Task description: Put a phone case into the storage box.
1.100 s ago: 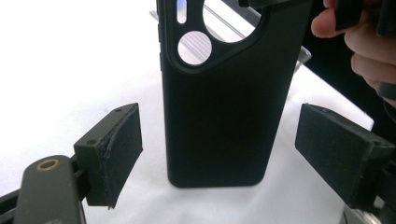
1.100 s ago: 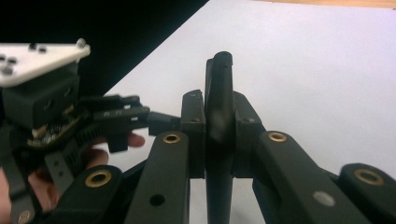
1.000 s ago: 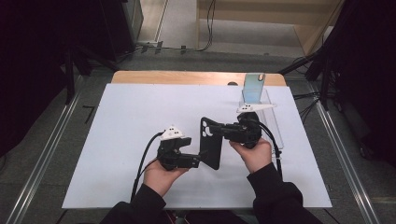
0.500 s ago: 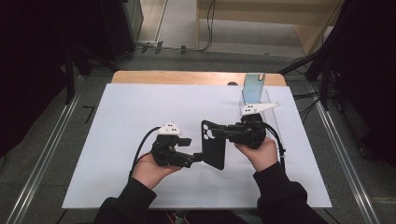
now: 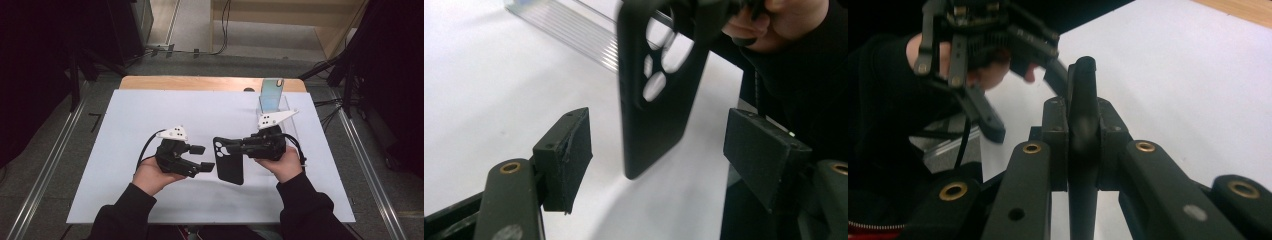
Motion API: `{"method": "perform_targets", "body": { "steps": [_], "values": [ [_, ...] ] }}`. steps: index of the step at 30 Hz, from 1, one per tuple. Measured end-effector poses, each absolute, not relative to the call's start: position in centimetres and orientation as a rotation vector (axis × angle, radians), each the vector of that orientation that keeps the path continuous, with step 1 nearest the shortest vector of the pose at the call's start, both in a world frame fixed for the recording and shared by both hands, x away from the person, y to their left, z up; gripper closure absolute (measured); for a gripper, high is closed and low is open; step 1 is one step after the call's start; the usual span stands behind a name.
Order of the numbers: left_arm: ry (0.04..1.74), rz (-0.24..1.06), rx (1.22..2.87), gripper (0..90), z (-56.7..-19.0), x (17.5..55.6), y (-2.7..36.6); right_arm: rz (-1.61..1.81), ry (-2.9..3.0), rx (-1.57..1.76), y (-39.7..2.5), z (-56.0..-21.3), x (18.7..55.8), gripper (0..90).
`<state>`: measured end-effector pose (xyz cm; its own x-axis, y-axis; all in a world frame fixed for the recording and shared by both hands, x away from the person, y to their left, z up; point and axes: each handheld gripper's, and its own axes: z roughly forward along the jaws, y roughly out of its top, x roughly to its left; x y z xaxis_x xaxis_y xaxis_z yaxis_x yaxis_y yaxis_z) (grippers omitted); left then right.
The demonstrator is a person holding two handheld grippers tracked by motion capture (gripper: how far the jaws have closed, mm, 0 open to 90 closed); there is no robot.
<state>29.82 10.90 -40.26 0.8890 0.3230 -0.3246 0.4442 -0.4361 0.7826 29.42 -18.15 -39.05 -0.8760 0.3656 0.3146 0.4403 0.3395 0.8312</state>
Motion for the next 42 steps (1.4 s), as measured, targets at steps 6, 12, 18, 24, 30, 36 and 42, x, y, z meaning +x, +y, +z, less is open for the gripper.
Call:
{"method": "perform_targets", "body": {
  "steps": [6,12,18,24,30,36,42],
  "values": [
    [0.499,-0.153,2.059,29.8,-39.6,30.6,11.3,-1.568,-2.492,-0.686,-17.8,-39.1,29.4,77.2],
    [0.44,-0.182,2.04,29.8,-39.2,31.1,11.1,-1.557,-2.489,-0.636,-17.1,-39.2,29.3,77.2],
    [0.392,-0.207,2.062,31.3,-39.4,31.5,10.9,-1.547,-2.472,-0.585,-16.9,-39.4,29.4,77.2],
    [0.366,-0.231,2.071,36.9,-39.6,31.7,10.8,-1.548,-2.457,-0.555,-16.8,-39.4,29.4,77.2],
    [0.331,-0.247,2.074,50.7,-39.6,31.7,10.8,-1.549,-2.439,-0.529,-16.6,-39.5,29.4,77.2],
    [0.266,-0.231,2.075,63.2,-39.6,31.3,10.7,-1.541,-2.417,-0.508,-16.3,-39.7,29.6,77.2],
    [0.237,-0.236,2.079,73.3,-39.4,31.2,10.7,-1.54,-2.391,-0.515,-16.5,-40.0,29.9,77.1]
  ]
}}
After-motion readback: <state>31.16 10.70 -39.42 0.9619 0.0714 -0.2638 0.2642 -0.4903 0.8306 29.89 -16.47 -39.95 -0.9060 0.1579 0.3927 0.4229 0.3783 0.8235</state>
